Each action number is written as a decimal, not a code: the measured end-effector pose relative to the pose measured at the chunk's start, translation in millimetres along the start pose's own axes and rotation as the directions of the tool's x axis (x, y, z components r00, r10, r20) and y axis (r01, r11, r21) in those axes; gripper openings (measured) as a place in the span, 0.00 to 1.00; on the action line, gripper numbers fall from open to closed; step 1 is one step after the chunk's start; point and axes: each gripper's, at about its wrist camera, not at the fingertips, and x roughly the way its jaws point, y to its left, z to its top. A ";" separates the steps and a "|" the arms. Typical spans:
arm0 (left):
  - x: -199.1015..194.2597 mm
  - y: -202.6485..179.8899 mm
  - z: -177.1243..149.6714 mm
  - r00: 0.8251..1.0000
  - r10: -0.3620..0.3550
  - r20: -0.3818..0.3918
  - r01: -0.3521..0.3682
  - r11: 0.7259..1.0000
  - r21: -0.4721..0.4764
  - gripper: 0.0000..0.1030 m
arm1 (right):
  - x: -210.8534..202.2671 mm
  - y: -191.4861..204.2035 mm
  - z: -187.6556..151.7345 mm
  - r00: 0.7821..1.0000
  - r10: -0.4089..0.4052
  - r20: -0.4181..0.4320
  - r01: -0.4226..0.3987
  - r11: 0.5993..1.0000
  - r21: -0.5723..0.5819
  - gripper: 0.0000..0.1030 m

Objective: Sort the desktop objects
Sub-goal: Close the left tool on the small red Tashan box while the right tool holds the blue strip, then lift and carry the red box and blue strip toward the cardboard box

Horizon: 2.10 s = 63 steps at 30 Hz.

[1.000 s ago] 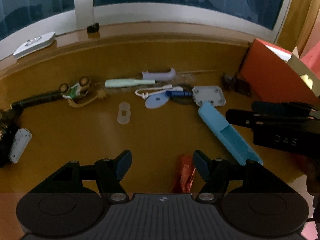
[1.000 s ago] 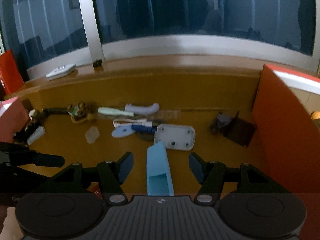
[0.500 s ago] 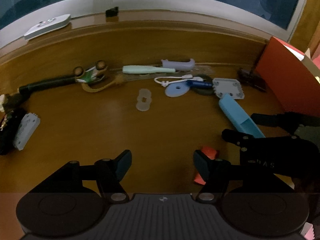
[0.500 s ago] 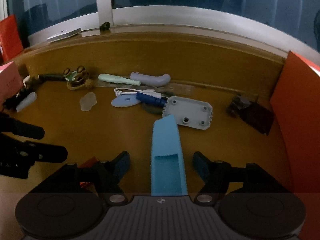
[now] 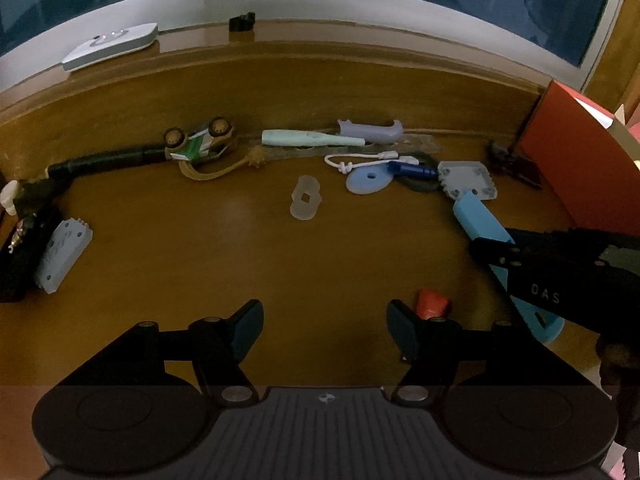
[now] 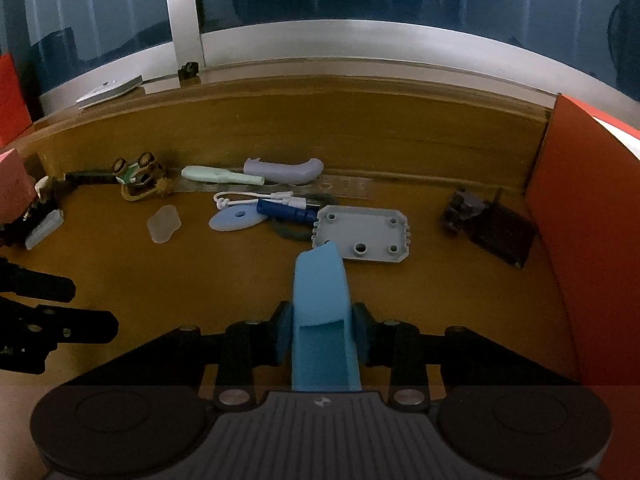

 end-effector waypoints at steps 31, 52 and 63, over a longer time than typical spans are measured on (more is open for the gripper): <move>15.6 -69.2 -27.5 0.998 -0.059 0.018 0.052 0.965 0.258 0.39 | -62.1 -39.4 -17.9 0.993 -0.104 0.059 0.097 0.989 0.110 0.33; -33.2 -68.2 22.2 0.982 -0.087 0.170 0.044 0.969 0.244 0.24 | -72.0 -34.3 -6.9 0.990 -0.099 0.099 0.088 0.991 0.102 0.30; -36.0 -84.6 43.3 0.969 -0.128 0.211 0.066 0.958 0.279 0.24 | -70.3 -43.7 -8.5 0.988 -0.144 0.057 0.137 0.984 0.118 0.42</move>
